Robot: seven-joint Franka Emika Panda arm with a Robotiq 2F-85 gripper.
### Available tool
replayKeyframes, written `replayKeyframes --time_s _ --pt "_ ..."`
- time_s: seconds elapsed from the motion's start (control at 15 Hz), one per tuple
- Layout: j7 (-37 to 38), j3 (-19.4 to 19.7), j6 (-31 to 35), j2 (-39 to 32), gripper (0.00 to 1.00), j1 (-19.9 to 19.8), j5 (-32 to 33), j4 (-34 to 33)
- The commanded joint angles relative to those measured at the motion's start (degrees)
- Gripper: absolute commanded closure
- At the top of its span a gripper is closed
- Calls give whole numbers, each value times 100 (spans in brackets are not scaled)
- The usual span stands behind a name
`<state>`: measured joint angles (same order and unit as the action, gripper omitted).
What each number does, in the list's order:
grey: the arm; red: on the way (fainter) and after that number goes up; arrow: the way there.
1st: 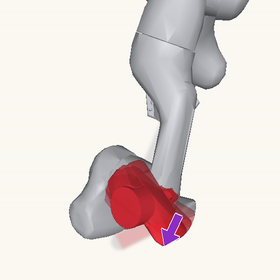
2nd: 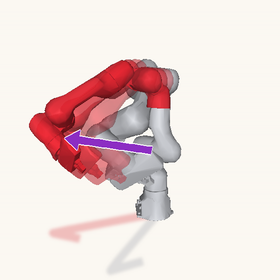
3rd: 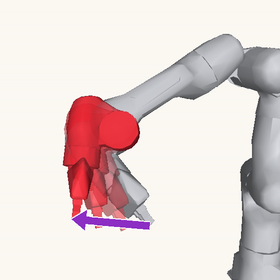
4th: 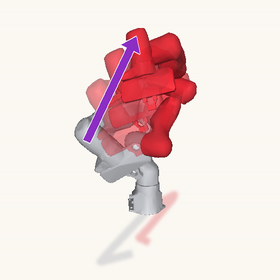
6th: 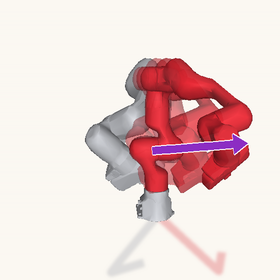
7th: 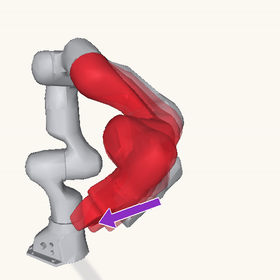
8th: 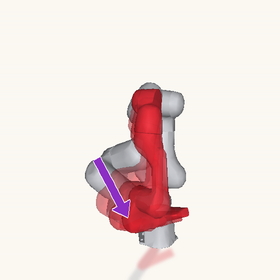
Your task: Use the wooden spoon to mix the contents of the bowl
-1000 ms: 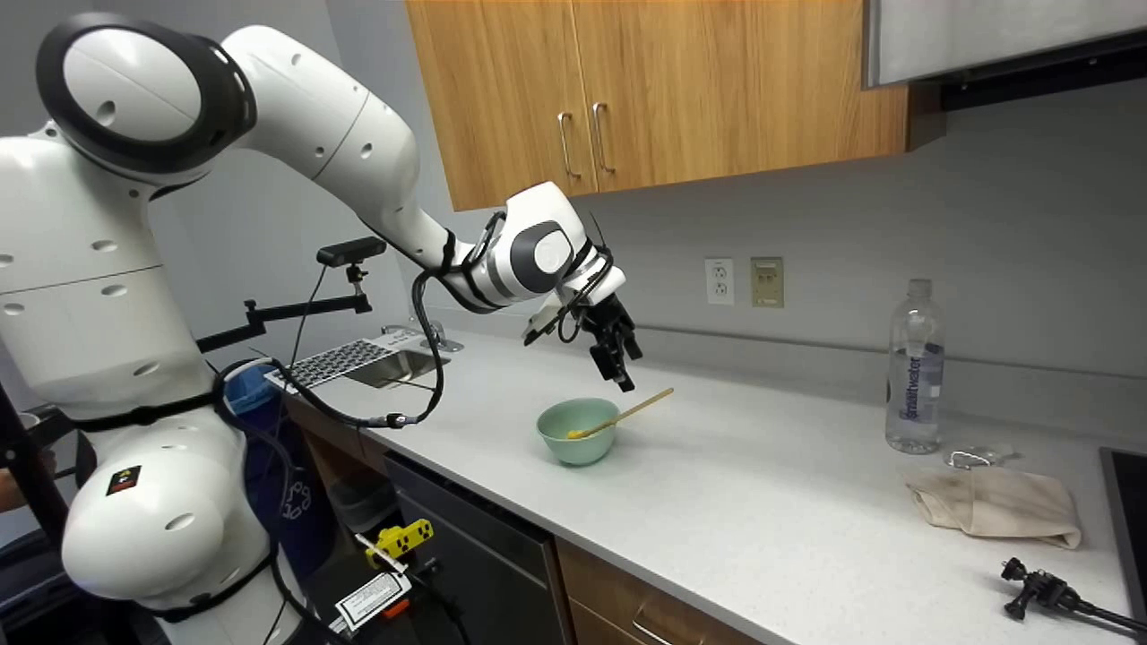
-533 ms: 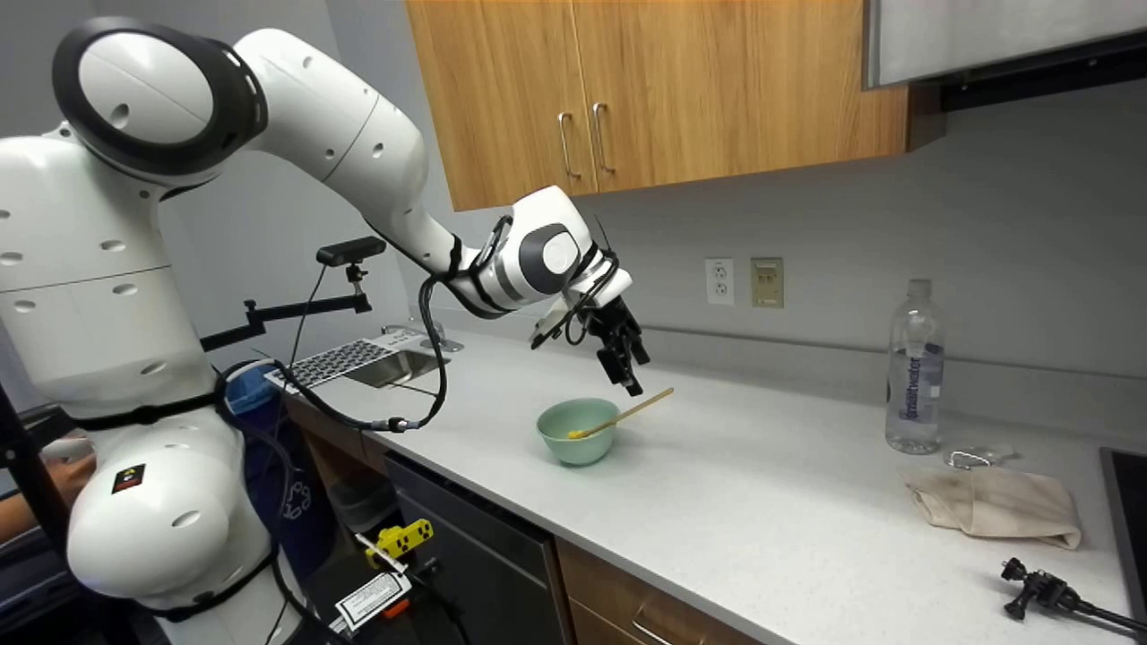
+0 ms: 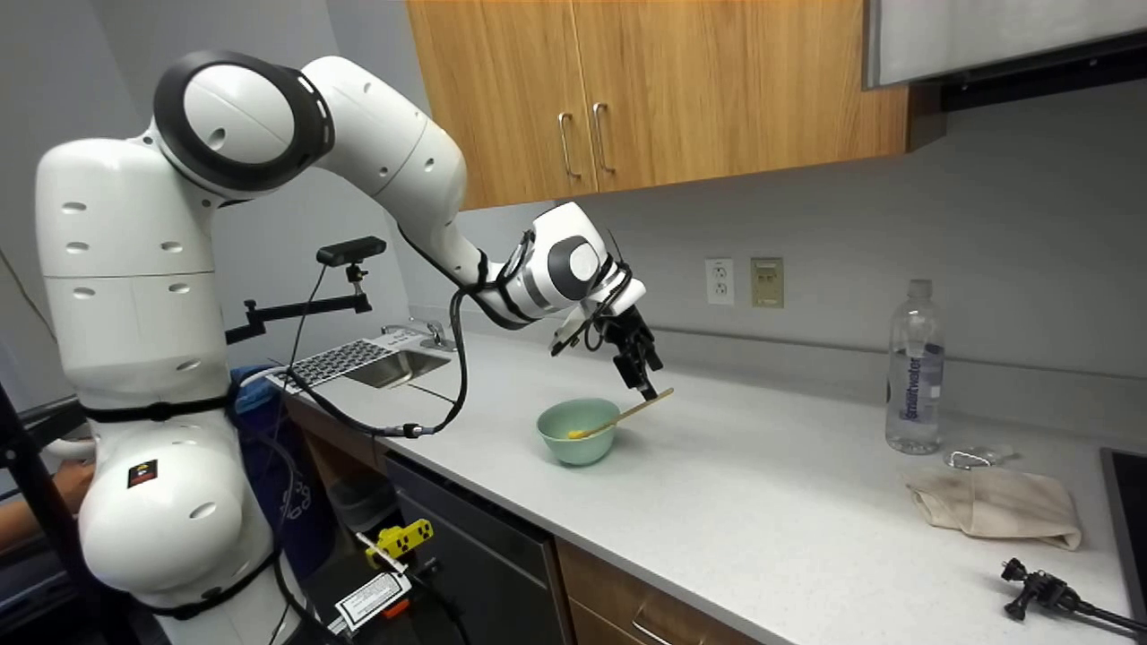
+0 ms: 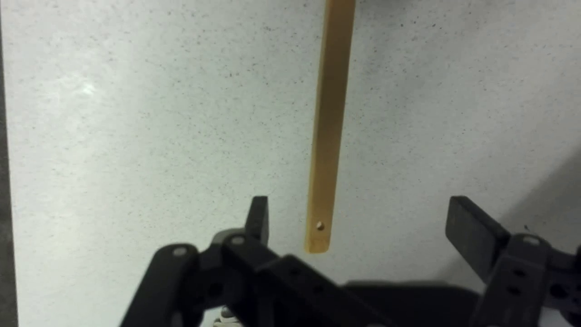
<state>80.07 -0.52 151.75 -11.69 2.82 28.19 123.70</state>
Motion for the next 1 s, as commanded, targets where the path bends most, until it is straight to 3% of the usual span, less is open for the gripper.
replayKeyframes --time_s 0.0,0.93 --pt "-41 213 8 -59 0 238 -94 -62" --pt "12 404 212 -227 0 346 -48 -97"
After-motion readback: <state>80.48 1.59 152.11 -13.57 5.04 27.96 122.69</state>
